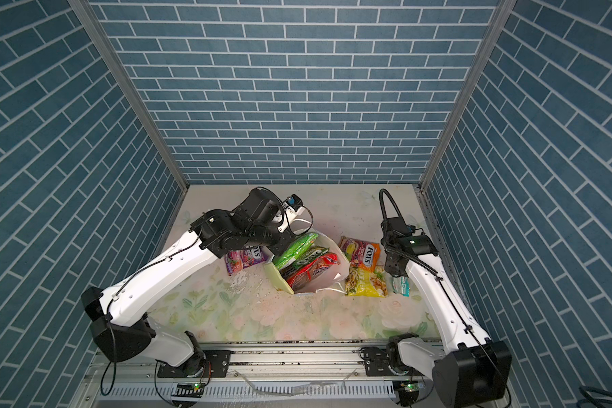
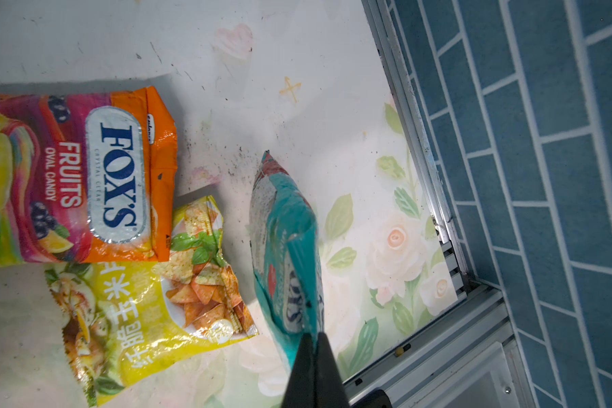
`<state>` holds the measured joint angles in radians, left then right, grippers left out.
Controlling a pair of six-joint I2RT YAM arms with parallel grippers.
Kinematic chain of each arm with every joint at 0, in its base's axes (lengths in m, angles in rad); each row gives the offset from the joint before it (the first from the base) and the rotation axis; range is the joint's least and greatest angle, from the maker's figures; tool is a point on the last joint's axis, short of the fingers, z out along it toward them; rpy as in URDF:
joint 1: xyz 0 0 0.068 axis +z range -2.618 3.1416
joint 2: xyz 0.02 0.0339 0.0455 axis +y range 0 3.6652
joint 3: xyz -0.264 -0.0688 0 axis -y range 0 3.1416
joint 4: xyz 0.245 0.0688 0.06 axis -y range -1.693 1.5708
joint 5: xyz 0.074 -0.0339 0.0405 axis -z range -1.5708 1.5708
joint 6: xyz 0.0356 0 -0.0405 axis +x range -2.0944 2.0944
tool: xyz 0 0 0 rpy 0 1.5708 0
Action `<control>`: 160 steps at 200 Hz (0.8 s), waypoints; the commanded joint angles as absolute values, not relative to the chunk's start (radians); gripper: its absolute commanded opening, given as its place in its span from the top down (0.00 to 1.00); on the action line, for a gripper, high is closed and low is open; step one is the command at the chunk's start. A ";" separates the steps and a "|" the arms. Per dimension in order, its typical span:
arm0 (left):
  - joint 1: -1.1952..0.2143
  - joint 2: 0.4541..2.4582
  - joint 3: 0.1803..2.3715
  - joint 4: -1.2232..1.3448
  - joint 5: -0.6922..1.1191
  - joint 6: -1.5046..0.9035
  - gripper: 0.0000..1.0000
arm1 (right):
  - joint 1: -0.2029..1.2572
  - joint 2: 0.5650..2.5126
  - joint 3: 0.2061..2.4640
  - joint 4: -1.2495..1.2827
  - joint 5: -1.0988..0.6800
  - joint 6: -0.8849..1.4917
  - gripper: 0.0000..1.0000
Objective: Take the snacks out of the paper bag
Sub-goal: Place the snack at the middle-right of the table.
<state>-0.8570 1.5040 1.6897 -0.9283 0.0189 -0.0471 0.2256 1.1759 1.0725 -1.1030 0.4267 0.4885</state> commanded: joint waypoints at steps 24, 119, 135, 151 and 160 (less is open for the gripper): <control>-0.853 1.511 1.720 -0.961 -0.007 -0.038 1.00 | 0.188 1.279 1.098 -0.982 0.383 0.427 1.00; -0.852 1.547 1.761 -0.987 -0.026 -0.038 1.00 | 0.149 1.421 1.098 -0.753 0.107 0.450 1.00; -0.853 1.552 1.769 -0.991 -0.027 -0.037 1.00 | 0.144 1.444 1.108 -0.750 0.102 0.444 1.00; -0.852 1.557 1.773 -0.994 -0.030 -0.035 1.00 | 0.134 1.452 1.112 -0.746 0.097 0.440 1.00; -0.853 1.559 1.773 -0.998 -0.033 -0.033 1.00 | 0.127 1.451 1.112 -0.743 0.087 0.438 0.97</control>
